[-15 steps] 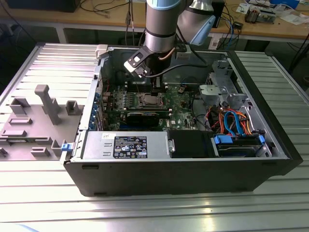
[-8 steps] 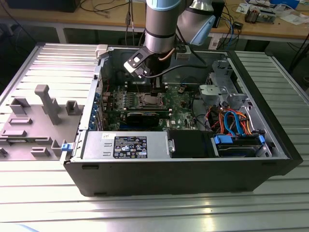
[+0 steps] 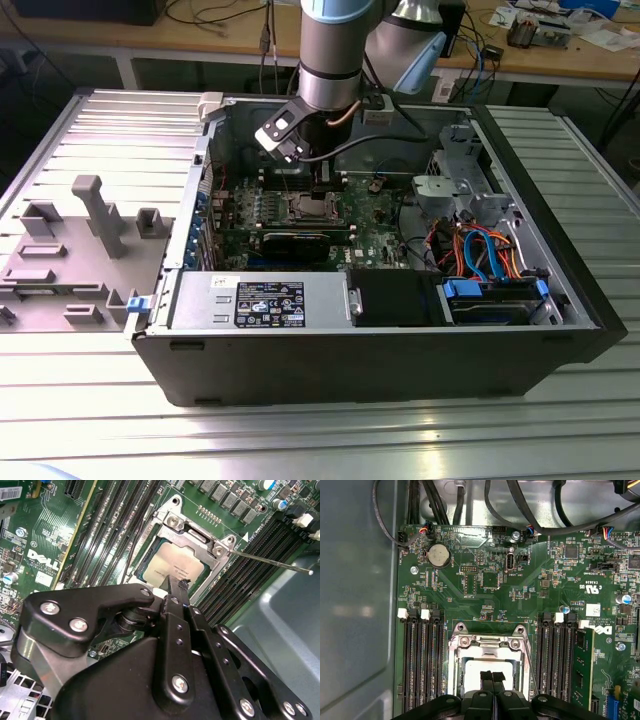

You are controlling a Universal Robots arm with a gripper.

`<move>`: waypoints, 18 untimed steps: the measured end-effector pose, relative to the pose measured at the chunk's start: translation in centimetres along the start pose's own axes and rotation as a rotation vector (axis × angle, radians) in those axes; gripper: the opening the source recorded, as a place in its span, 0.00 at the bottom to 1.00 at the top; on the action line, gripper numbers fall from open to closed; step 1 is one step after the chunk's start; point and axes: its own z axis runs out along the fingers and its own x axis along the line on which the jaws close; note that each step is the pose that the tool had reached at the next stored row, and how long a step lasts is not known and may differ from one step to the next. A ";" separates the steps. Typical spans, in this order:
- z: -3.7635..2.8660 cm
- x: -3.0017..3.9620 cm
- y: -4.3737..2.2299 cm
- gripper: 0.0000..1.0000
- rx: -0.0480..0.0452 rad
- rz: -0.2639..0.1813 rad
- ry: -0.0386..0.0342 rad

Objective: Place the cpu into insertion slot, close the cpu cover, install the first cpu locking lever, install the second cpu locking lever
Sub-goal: 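Close the cpu cover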

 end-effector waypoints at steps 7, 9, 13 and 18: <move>0.02 0.00 -0.04 0.11 0.0000 0.000 0.0000; 0.06 0.00 -0.12 0.11 -0.0001 0.000 0.0001; 0.49 -0.07 -0.89 0.11 -0.0001 -0.002 0.0002; 1.09 -0.06 -2.05 0.11 0.0004 -0.005 -0.0001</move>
